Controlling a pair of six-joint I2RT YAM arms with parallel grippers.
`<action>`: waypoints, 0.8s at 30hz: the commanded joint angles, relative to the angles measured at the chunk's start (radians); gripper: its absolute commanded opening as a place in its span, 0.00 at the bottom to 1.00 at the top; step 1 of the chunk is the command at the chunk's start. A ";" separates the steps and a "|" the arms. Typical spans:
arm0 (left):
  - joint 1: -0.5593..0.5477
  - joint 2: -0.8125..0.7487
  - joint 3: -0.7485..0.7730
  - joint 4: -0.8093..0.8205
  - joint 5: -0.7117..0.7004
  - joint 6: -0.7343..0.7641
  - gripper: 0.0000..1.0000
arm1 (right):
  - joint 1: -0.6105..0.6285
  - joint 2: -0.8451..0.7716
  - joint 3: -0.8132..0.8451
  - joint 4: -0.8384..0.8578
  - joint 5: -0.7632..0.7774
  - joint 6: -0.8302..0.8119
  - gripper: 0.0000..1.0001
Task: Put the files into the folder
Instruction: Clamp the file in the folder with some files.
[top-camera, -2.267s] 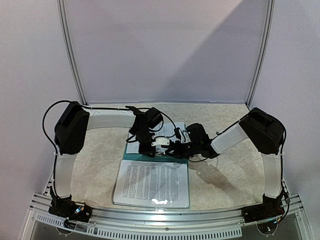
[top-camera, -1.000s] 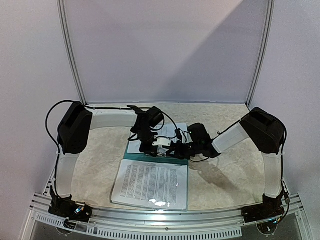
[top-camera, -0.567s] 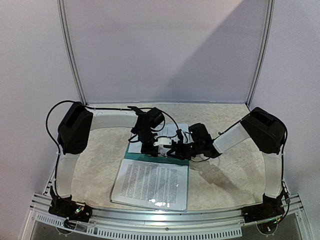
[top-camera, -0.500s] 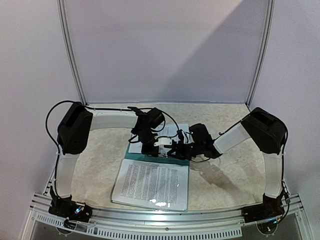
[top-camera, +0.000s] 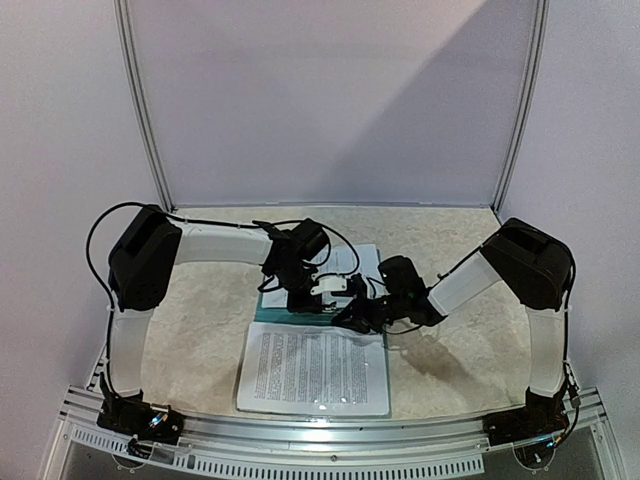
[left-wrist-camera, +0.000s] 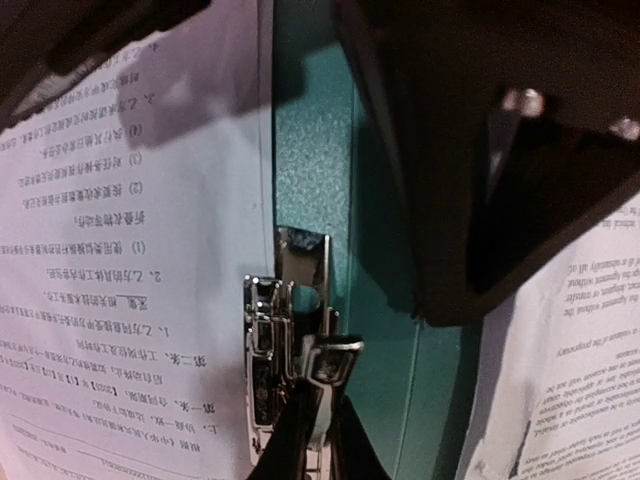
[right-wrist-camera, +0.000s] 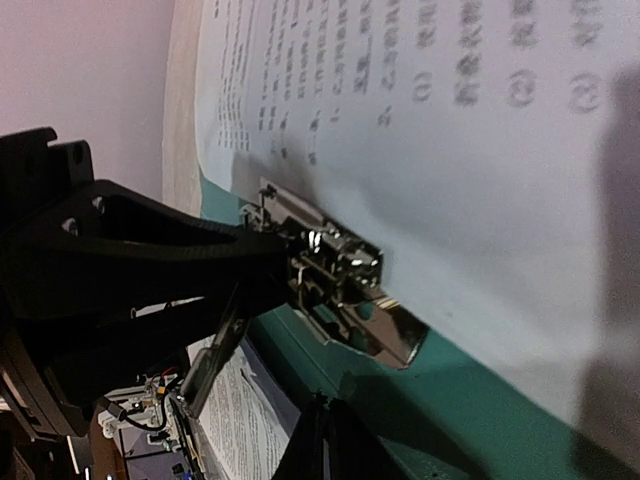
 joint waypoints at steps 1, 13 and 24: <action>-0.040 0.123 -0.081 0.060 -0.017 -0.024 0.00 | 0.018 0.025 -0.043 -0.114 0.005 0.025 0.05; -0.031 0.111 -0.066 0.032 0.025 -0.021 0.00 | 0.004 -0.053 -0.014 -0.067 -0.004 0.018 0.11; -0.013 0.076 -0.056 -0.007 0.099 -0.004 0.00 | -0.037 -0.152 -0.105 0.050 0.030 0.080 0.15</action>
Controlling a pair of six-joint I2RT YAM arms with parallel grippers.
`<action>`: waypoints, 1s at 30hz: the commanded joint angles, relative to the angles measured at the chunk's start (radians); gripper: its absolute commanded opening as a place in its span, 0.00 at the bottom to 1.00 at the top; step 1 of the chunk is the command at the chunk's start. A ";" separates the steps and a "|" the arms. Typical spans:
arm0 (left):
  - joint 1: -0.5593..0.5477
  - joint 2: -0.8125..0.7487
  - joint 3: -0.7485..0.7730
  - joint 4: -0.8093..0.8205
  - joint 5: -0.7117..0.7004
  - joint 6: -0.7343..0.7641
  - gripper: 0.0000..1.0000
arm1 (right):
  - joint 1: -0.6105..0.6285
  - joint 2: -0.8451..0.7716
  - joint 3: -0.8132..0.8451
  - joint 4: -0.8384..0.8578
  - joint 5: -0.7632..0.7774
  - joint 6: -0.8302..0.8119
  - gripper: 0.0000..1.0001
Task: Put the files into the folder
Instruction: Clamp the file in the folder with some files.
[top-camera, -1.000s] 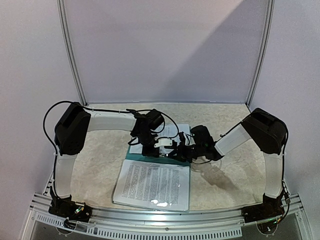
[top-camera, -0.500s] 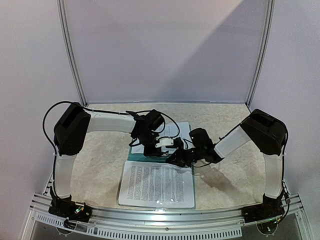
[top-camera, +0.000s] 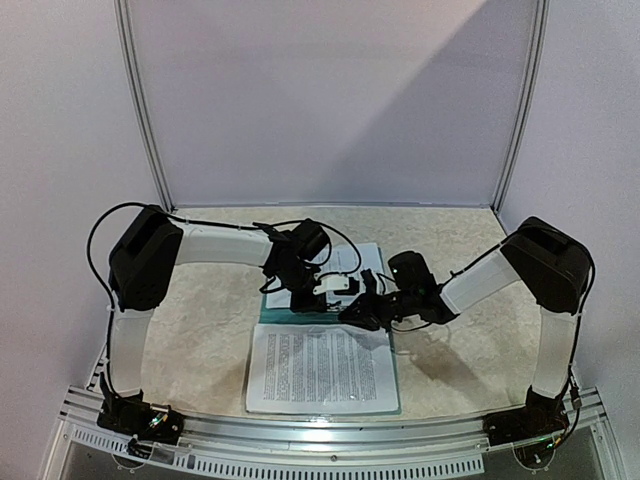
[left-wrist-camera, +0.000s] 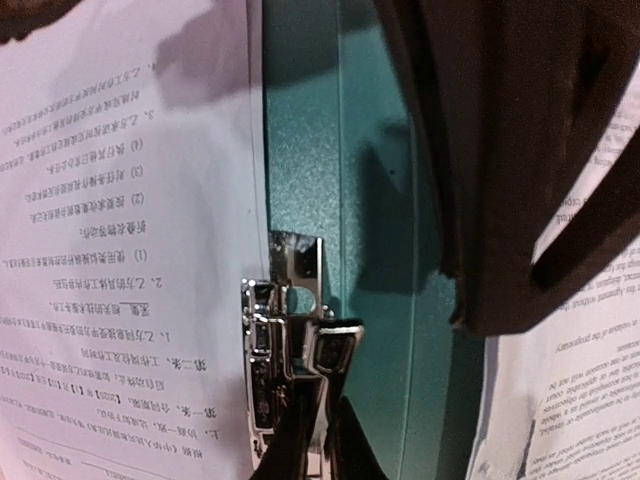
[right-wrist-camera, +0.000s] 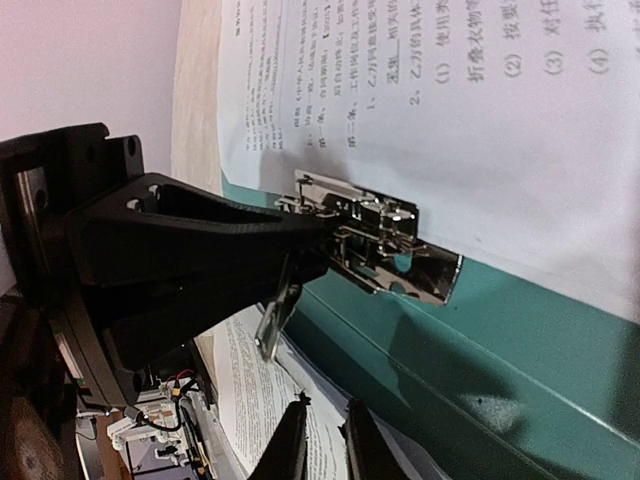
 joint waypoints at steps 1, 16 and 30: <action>-0.011 0.072 -0.037 -0.072 0.059 -0.002 0.00 | -0.018 -0.044 -0.040 0.084 0.032 0.054 0.15; -0.012 0.081 -0.008 -0.103 0.060 0.016 0.00 | -0.039 0.024 -0.006 0.134 0.098 0.070 0.16; -0.012 0.081 -0.004 -0.107 0.055 0.021 0.00 | -0.038 0.053 0.054 -0.085 0.154 -0.025 0.02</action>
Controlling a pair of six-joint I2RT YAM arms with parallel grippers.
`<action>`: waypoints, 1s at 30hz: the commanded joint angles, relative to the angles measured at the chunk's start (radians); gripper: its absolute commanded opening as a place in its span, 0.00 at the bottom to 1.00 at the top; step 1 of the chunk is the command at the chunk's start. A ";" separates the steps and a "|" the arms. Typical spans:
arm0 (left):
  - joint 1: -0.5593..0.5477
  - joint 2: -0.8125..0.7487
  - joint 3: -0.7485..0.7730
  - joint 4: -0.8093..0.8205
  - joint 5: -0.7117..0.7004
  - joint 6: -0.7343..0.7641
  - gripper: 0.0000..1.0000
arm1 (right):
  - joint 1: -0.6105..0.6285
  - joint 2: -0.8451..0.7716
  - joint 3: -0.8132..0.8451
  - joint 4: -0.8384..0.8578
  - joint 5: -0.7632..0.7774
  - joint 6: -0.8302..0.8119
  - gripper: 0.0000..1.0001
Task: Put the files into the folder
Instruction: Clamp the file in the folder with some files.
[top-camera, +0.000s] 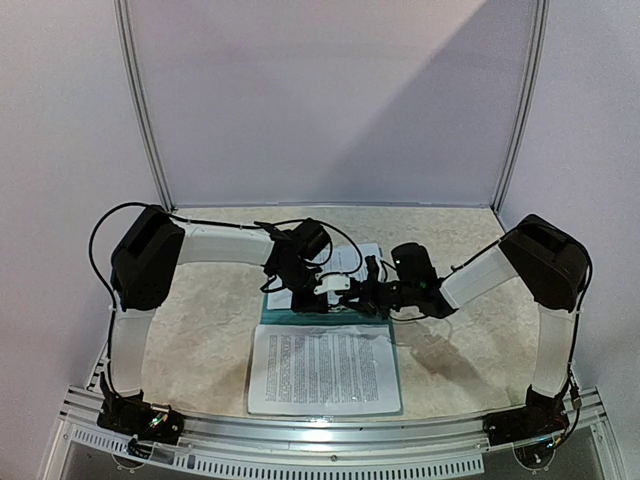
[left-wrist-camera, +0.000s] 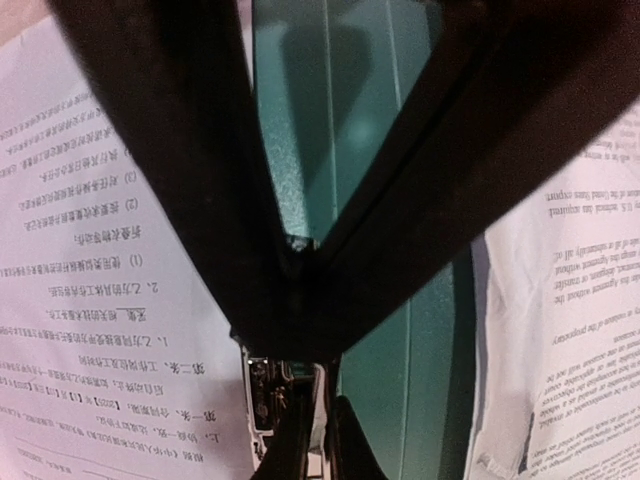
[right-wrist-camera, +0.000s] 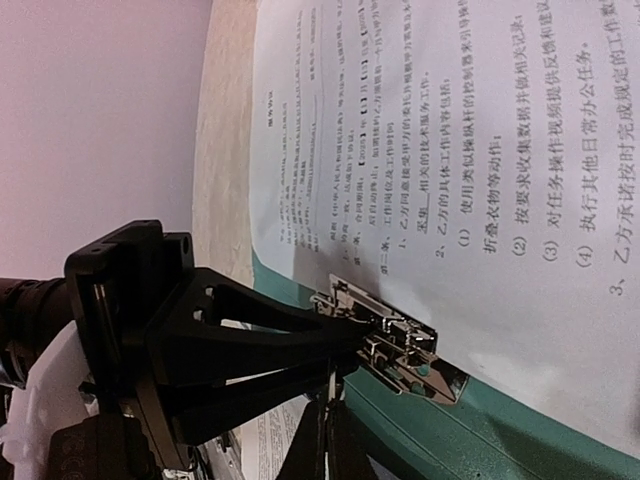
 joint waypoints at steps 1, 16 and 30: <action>-0.014 0.067 -0.027 -0.087 0.026 0.012 0.01 | -0.005 0.032 0.029 -0.215 0.104 -0.081 0.01; -0.015 0.066 -0.030 -0.102 0.045 0.070 0.16 | -0.014 0.137 0.143 -0.524 0.337 -0.258 0.00; 0.008 -0.051 0.121 -0.249 0.114 0.024 0.29 | -0.025 0.159 0.110 -0.481 0.271 -0.244 0.00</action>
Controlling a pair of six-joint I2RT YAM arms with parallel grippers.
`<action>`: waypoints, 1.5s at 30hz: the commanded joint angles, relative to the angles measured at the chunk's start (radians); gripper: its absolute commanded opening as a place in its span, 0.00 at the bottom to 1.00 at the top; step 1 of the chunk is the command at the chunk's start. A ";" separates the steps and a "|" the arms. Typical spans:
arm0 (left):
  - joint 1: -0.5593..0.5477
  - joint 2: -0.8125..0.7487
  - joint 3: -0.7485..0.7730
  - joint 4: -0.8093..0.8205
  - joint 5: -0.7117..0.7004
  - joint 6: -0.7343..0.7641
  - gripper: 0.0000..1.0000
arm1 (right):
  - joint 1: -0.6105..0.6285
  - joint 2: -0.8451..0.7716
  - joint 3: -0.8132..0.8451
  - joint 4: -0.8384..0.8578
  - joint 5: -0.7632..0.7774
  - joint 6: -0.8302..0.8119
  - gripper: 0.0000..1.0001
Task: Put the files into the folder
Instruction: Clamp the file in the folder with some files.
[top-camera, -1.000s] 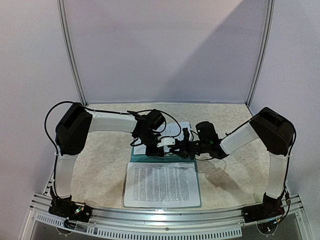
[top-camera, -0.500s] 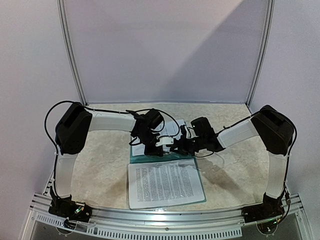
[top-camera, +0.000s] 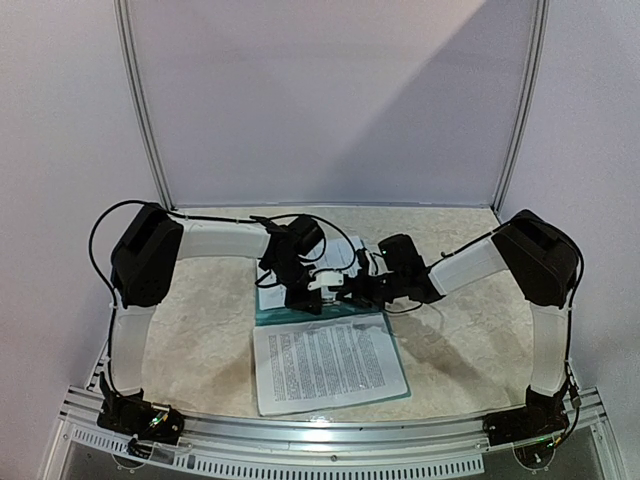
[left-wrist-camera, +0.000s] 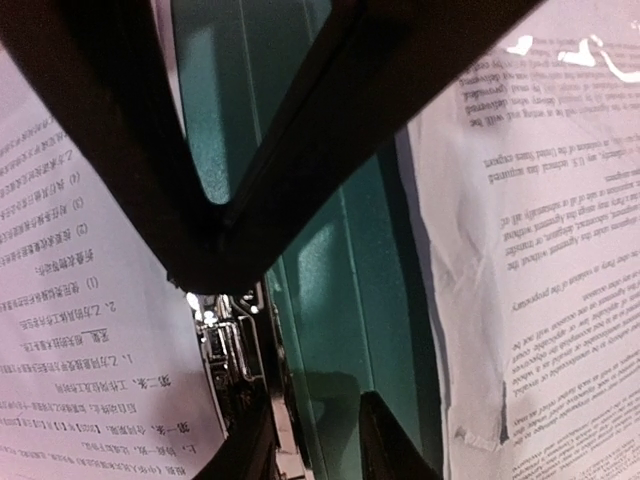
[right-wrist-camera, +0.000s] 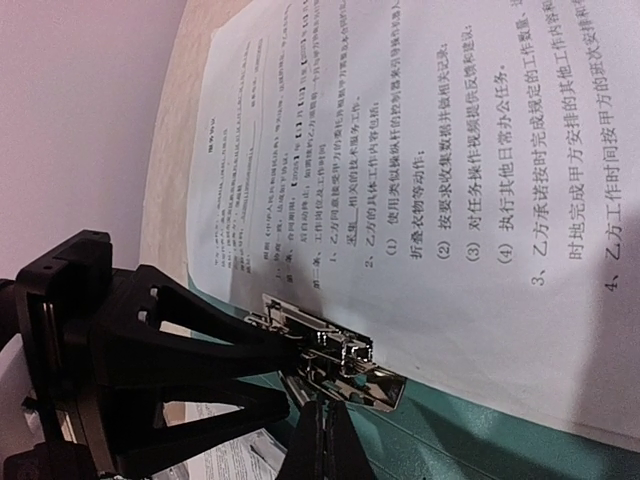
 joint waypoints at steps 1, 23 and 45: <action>-0.028 -0.056 0.107 -0.196 0.071 0.000 0.29 | -0.013 0.080 -0.060 -0.221 0.203 -0.024 0.00; -0.002 -0.178 -0.216 -0.099 -0.009 -0.103 0.28 | -0.013 0.032 0.004 -0.237 0.136 -0.046 0.00; -0.116 -0.036 -0.171 -0.186 -0.116 0.001 0.23 | -0.022 0.163 0.137 -0.306 0.370 -0.142 0.00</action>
